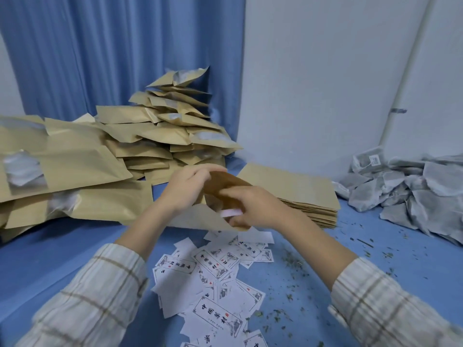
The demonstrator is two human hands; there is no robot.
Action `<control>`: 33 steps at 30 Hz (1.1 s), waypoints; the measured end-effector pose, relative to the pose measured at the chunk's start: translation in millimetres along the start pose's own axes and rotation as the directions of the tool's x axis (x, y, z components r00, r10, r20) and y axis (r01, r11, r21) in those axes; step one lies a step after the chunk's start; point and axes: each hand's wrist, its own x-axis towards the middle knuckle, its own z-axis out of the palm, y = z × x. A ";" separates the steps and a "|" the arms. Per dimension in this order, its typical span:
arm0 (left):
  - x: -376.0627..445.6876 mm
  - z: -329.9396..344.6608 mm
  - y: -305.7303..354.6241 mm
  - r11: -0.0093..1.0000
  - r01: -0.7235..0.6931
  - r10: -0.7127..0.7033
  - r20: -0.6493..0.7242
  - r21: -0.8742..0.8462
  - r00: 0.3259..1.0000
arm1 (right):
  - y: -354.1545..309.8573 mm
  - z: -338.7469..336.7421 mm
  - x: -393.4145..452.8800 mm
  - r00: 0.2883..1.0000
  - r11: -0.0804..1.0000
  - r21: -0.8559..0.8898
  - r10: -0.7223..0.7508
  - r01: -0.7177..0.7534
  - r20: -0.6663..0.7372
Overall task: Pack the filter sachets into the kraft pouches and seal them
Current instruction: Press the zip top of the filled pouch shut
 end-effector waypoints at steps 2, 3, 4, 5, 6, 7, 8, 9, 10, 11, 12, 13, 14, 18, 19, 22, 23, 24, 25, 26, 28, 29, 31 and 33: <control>2.4 -6.8 5.6 1.000 -0.024 0.024 -0.014 -0.017 1.000 | -4.3 -9.8 10.6 0.999 0.999 -0.025 -0.027 0.028 0.043; 3.5 -10.0 7.5 0.999 -0.034 0.033 -0.023 -0.025 0.999 | -6.1 -15.0 15.1 0.999 0.999 -0.005 -0.035 0.036 0.033; 4.9 -12.6 9.1 0.999 -0.041 0.040 -0.029 -0.035 0.999 | -7.5 -20.2 19.3 0.999 0.999 0.012 -0.046 0.045 0.021; 6.7 -15.4 10.2 0.998 -0.048 0.047 -0.027 -0.043 0.999 | -9.5 -25.8 23.9 0.999 0.999 0.008 -0.050 0.050 0.018; 8.9 -18.0 11.0 0.997 -0.061 0.060 -0.015 -0.053 0.998 | -11.2 -32.3 28.3 0.999 0.999 -0.006 -0.049 0.049 0.017; 11.3 -20.3 11.8 0.995 -0.074 0.074 0.003 -0.072 0.997 | -12.7 -39.8 33.2 0.999 0.999 -0.023 -0.043 0.044 0.017; 13.3 -22.6 13.1 0.990 -0.089 0.092 0.021 -0.108 0.996 | -13.1 -47.7 38.1 0.999 0.999 -0.035 -0.039 0.039 0.013; 14.6 -25.2 15.2 0.982 -0.112 0.119 0.037 -0.154 0.992 | -13.0 -56.3 42.5 0.999 0.999 -0.043 -0.033 0.033 0.005; 14.8 -27.8 18.0 0.970 -0.136 0.148 0.048 -0.200 0.988 | -12.4 -64.9 45.8 1.000 0.998 -0.052 -0.029 0.029 -0.010; 14.6 -30.6 21.4 0.960 -0.152 0.170 0.057 -0.235 0.984 | -11.8 -73.2 47.9 0.999 0.998 -0.061 -0.028 0.026 -0.026; 14.8 -33.4 24.7 0.953 -0.167 0.188 0.065 -0.252 0.980 | -10.9 -81.2 49.0 0.999 0.998 -0.064 -0.029 0.027 -0.042; 14.9 -35.9 27.3 0.951 -0.185 0.207 0.064 -0.250 0.976 | -10.0 -88.5 48.9 0.998 0.998 -0.058 -0.035 0.032 -0.058; 15.1 -37.6 29.4 0.950 -0.211 0.228 0.051 -0.229 0.972 | -9.3 -95.5 48.2 0.996 0.998 -0.043 -0.045 0.042 -0.078; 22.6 -33.8 35.0 0.935 -0.291 0.279 -0.087 -0.204 0.956 | -10.4 -122.8 43.0 0.989 0.999 -0.010 -0.050 0.049 -0.140; 25.0 -29.9 37.9 0.932 -0.290 0.264 -0.142 -0.218 0.954 | -10.5 -129.2 41.0 0.988 0.999 -0.016 -0.045 0.043 -0.146; 32.3 -20.7 46.5 0.928 -0.290 0.214 -0.303 -0.235 0.929 | -5.2 -148.8 29.5 0.986 0.999 0.047 0.009 -0.002 -0.164; 35.2 -19.5 48.7 0.926 -0.286 0.193 -0.339 -0.248 0.921 | -1.9 -155.5 23.4 0.984 0.997 0.071 0.033 -0.020 -0.175; 37.4 -19.3 50.9 0.925 -0.272 0.165 -0.363 -0.264 0.917 | 2.0 -161.6 17.4 0.980 0.996 0.081 0.055 -0.040 -0.193; 39.5 -19.7 52.8 0.927 -0.256 0.141 -0.377 -0.275 0.915 | 6.6 -166.7 11.6 0.973 0.996 0.068 0.073 -0.059 -0.219; 41.8 -20.1 54.1 0.924 -0.251 0.130 -0.381 -0.288 0.915 | 11.5 -171.2 6.5 0.965 0.998 0.026 0.068 -0.064 -0.253; 44.7 -18.1 57.7 0.910 -0.251 0.118 -0.375 -0.330 0.919 | 20.5 -175.3 -1.7 0.945 0.997 -0.069 0.001 -0.025 -0.327; 45.5 -16.3 59.8 0.900 -0.252 0.114 -0.365 -0.357 0.924 | 24.2 -176.3 -4.8 0.935 0.997 -0.078 -0.013 -0.015 -0.355; 46.6 -12.9 62.4 0.884 -0.250 0.108 -0.348 -0.396 0.931 | 29.3 -181.1 -11.5 0.925 0.999 0.020 0.053 -0.049 -0.375; 47.0 -12.3 62.7 0.881 -0.243 0.105 -0.334 -0.406 0.937 | 37.0 -186.6 -16.6 0.909 0.988 0.111 0.146 -0.111 -0.390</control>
